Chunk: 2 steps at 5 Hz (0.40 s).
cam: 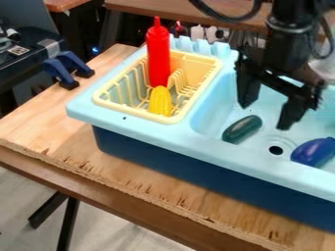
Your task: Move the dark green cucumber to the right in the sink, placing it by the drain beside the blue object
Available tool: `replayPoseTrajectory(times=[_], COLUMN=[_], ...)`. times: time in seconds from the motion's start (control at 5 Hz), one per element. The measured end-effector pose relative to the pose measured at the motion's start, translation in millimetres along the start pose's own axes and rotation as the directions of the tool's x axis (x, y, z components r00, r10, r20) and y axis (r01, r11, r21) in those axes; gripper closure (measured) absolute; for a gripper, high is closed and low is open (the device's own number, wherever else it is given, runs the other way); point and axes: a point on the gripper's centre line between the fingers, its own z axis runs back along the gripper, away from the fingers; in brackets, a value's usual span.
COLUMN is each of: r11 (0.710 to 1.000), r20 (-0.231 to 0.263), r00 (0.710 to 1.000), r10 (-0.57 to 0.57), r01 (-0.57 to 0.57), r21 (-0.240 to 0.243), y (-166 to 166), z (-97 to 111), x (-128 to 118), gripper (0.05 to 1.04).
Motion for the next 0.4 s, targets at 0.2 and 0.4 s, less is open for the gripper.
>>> replayPoseTrajectory(times=[0.2, 0.4], r11=[0.994, 0.994], r20=[-0.071, -0.074], r00=[0.991, 0.991], r10=[-0.110, -0.109], r01=[0.108, 0.109], r21=[-0.029, -0.012], y=[6.4, 12.3], z=[-6.1, -14.1], x=[6.0, 4.8], gripper=[0.081, 0.081])
